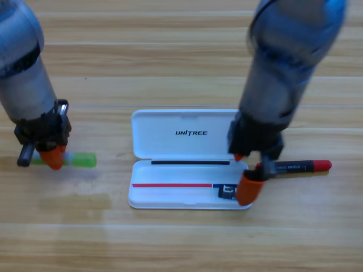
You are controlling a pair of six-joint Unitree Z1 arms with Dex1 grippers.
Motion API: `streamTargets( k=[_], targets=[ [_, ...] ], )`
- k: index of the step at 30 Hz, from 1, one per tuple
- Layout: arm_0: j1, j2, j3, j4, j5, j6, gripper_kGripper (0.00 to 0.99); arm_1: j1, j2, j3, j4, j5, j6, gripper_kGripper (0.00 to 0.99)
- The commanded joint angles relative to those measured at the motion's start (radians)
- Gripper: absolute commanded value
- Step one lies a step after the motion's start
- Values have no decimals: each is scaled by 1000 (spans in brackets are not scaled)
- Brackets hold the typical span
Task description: Clean up eraser and pencils
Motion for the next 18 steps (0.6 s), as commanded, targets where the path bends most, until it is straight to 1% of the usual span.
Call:
streamTargets(
  k=[1, 5, 8, 10, 14, 18],
  targets=[
    [-83, -42, -107, 107, 6, -57, 0, -77, -289, 142, -3, 63, -29, 990],
    [-137, -48, -224, 209, 2, -105, 0, -152, -335, 257, -3, 40, -146, 986],
    [-182, -33, -299, 262, 0, -145, 0, -208, -283, 315, -25, -13, -193, 990],
    [-208, -12, -336, 287, 0, -171, 0, -239, -228, 332, -57, -40, -239, 990],
    [-248, 28, -371, 298, -21, -201, 0, -279, -117, 322, -131, -49, -325, 990],
    [-252, 74, -386, 296, -97, -197, 0, -288, -17, 257, -134, -47, -396, 983]
  ],
)
